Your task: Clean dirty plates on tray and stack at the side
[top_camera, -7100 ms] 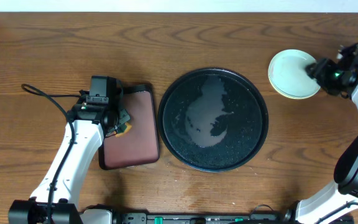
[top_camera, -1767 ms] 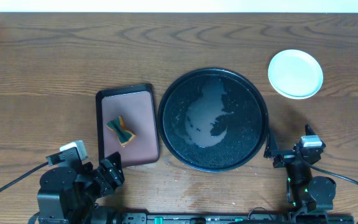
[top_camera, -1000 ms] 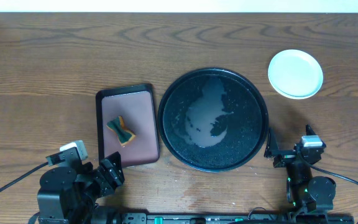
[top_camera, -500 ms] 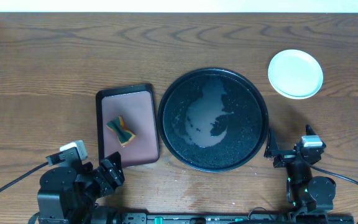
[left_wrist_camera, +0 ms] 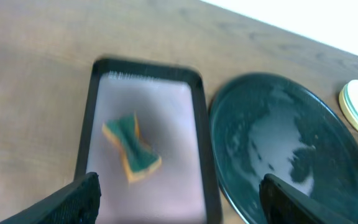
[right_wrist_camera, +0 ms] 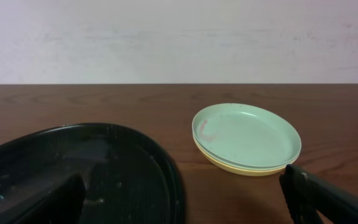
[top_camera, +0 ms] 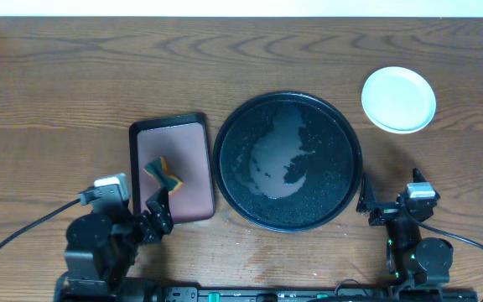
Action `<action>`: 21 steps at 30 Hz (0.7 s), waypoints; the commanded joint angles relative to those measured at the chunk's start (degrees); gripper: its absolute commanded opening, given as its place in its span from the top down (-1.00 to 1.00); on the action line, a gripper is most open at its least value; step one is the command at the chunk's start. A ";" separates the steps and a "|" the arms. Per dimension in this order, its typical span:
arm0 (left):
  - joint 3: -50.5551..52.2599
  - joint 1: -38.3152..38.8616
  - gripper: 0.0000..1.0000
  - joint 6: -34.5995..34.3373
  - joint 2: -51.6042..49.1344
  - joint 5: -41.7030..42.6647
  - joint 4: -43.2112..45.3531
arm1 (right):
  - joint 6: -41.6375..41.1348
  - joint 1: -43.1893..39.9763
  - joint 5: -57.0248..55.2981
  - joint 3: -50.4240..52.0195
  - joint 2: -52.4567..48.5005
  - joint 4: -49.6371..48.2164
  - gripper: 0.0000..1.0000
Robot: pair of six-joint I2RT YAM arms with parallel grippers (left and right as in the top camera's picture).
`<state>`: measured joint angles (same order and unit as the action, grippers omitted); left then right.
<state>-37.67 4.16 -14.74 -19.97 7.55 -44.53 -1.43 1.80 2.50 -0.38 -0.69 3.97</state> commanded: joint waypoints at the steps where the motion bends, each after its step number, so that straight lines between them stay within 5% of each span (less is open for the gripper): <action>1: 6.21 -0.26 -0.64 7.93 4.68 -0.26 7.17 | -0.39 -0.63 -0.74 0.02 0.39 0.31 -0.99; 21: 33.16 -5.11 -0.64 13.49 19.91 -0.26 44.87 | -0.39 -0.63 -0.74 0.02 0.39 0.31 -0.99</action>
<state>-7.22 -0.67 -4.21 -1.76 7.51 -2.83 -1.45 1.80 2.48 -0.38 -0.69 4.01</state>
